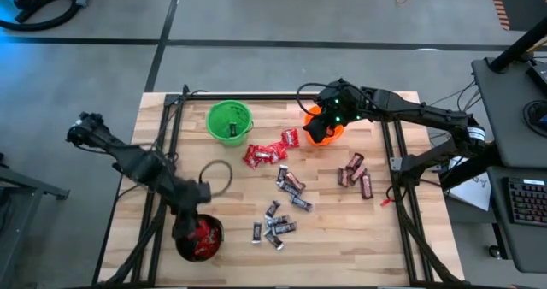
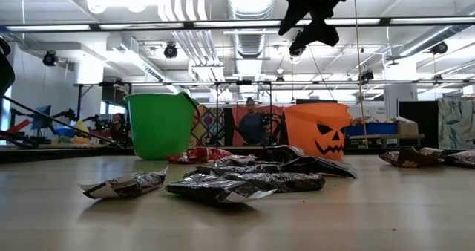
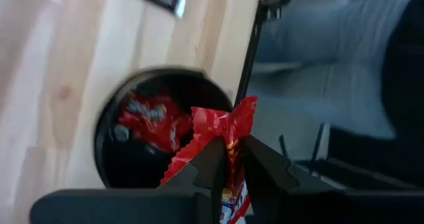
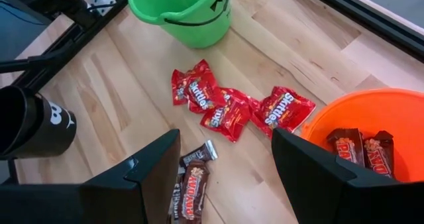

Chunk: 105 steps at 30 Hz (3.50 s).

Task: Sort candy
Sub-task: Put the red candy into the black bucket, then put the brown chocolate into the orange bucket

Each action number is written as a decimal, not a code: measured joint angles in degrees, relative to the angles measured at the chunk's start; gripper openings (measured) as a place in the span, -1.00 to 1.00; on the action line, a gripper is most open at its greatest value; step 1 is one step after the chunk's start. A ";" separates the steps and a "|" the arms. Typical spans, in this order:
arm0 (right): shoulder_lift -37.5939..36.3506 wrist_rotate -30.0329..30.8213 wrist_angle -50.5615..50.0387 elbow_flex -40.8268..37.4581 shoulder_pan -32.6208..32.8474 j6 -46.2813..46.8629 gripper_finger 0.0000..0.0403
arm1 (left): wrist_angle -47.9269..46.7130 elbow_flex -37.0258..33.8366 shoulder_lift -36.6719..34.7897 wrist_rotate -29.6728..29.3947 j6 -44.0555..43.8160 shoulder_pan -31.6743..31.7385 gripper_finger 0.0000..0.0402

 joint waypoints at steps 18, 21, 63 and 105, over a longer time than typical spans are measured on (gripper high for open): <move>0.00 -0.02 -0.02 0.00 2.98 0.32 0.15 | -1.20 -1.45 13.86 -0.47 18.33 -7.02 -0.82; 0.00 -0.02 -0.02 0.00 3.64 0.83 0.15 | -1.23 -1.38 15.16 -0.49 20.09 -7.21 -0.82; 6.34 -5.40 -15.01 -0.35 21.82 28.50 0.15 | -16.33 6.82 5.14 -14.04 21.53 -6.85 -0.40; 36.85 5.60 -5.73 7.58 20.35 19.26 -0.30 | 3.91 3.38 -18.36 -68.59 19.58 -4.65 -0.58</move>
